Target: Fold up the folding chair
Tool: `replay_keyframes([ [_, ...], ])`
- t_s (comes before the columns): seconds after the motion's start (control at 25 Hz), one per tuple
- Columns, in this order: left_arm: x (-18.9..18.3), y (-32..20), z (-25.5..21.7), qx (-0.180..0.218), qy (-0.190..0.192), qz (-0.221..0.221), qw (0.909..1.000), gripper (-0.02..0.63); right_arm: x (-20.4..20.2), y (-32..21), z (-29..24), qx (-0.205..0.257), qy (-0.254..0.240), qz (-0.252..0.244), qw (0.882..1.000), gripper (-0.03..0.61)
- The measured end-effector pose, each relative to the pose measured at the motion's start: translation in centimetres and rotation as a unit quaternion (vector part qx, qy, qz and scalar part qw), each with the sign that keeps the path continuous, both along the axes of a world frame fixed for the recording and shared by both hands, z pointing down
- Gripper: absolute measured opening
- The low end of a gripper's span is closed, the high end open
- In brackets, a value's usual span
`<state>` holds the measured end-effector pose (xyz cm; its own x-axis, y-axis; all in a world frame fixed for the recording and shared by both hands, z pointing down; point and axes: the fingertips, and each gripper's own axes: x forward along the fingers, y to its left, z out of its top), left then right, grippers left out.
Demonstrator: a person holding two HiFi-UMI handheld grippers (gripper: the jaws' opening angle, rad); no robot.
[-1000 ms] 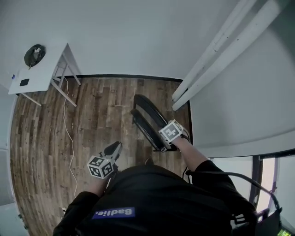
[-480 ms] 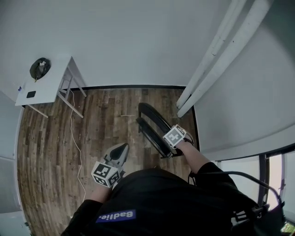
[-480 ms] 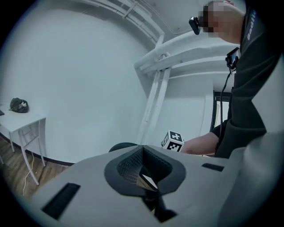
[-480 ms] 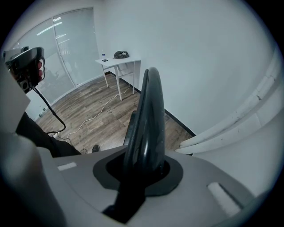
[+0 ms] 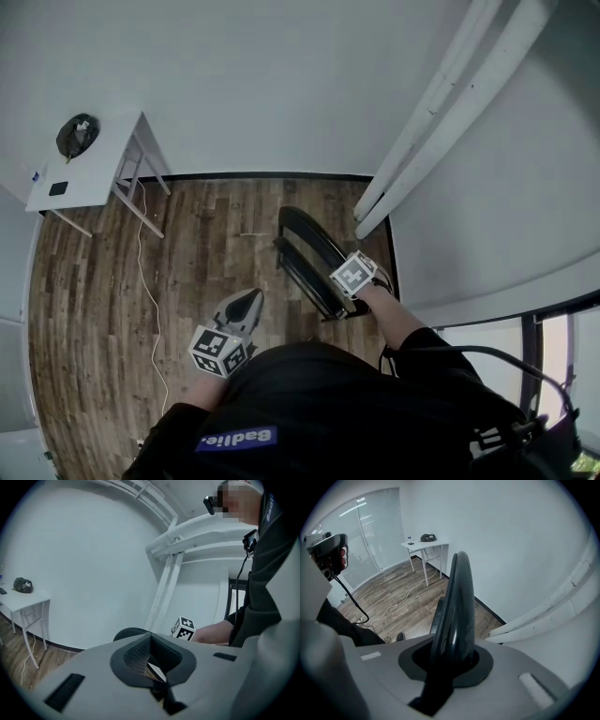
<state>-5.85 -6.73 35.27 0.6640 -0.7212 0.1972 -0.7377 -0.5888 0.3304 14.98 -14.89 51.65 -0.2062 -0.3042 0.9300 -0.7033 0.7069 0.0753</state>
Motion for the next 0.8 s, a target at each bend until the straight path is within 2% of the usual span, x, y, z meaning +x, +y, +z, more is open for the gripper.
replay_keyframes([
  [0.8,1.2,-0.1,1.4,-0.010,-0.016,0.017,0.9997,0.005,0.3,-0.2,0.0,-0.004,0.000,-0.002,1.000,0.064],
])
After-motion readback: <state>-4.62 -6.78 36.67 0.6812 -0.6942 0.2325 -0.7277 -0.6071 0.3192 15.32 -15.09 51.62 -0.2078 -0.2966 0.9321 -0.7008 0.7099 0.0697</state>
